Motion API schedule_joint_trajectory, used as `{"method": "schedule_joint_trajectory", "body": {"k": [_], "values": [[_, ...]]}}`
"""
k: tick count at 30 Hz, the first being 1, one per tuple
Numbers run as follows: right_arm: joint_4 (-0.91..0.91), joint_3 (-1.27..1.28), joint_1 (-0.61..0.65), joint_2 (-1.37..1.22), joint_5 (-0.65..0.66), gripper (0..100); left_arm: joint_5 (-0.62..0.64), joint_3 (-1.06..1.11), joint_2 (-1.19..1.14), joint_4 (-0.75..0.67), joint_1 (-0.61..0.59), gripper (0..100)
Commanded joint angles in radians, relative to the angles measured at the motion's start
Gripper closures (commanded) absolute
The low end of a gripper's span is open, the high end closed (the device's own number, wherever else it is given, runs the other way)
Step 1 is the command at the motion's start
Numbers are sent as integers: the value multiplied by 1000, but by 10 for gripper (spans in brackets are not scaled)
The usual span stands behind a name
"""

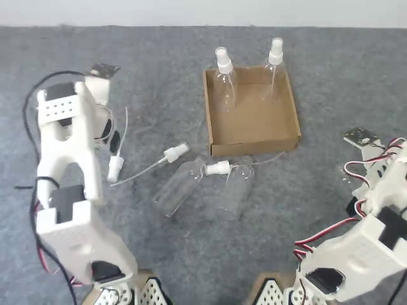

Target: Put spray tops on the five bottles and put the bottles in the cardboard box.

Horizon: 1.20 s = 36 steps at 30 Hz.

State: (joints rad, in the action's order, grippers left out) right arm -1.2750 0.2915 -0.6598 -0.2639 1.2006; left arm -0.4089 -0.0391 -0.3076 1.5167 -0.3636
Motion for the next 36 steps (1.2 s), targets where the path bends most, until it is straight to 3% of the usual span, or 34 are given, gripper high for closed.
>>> {"method": "schedule_joint_trajectory", "body": {"k": [1, 12, 15, 17, 24, 31, 36], "values": [[12, 9, -10, 1, 18, 937, -9, -7, -21, -35, 8, 865], [12, 9, -10, 1, 18, 937, -9, -8, -226, -126, 37, 855], [12, 11, -10, 1, 18, 937, 26, -10, -239, -143, 35, 937], [12, 11, -10, 1, 18, 937, 110, -15, -238, -149, 41, 996], [12, 11, -10, 1, 18, 937, 446, -30, -135, -153, 91, 991], [8, 11, -15, 1, 18, 937, 953, -30, -69, -305, 130, 991], [5, 11, -16, 1, 18, 937, 1243, -22, -71, -397, 123, 987]]}}
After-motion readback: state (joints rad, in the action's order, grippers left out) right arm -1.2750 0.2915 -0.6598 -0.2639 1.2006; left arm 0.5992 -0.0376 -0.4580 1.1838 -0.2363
